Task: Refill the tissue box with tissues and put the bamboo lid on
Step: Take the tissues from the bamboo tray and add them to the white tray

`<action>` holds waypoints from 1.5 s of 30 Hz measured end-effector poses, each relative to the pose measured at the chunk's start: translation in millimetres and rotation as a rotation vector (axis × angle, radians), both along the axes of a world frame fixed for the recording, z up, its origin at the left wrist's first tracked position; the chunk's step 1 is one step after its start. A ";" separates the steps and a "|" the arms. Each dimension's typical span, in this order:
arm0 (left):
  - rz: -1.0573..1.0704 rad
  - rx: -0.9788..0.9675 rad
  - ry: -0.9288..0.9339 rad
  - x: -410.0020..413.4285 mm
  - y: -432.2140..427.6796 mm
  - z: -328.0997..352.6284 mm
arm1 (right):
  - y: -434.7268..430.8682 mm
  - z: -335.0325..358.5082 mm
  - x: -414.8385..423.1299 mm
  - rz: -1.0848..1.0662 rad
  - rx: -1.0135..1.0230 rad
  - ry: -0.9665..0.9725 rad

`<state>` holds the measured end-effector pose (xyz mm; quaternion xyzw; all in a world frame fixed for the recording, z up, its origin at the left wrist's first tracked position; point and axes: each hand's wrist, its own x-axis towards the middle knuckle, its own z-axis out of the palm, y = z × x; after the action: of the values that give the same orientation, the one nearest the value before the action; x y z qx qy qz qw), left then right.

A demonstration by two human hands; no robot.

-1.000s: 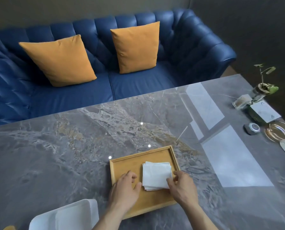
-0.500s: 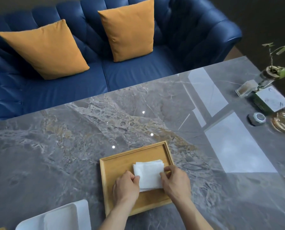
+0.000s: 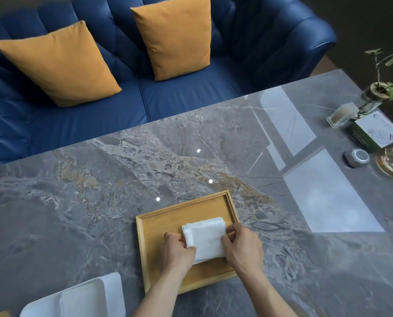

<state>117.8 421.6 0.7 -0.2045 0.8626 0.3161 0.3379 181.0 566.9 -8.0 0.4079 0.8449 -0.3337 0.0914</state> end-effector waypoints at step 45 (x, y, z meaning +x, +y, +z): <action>0.271 0.629 0.138 10.8 -262.8 88.2 | -198.9 79.0 -26.8 0.065 -0.887 0.175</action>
<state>128.6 158.8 88.9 -0.1812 0.7087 0.6216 0.2802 154.2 368.0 71.0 0.2730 0.6371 -0.6937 0.1957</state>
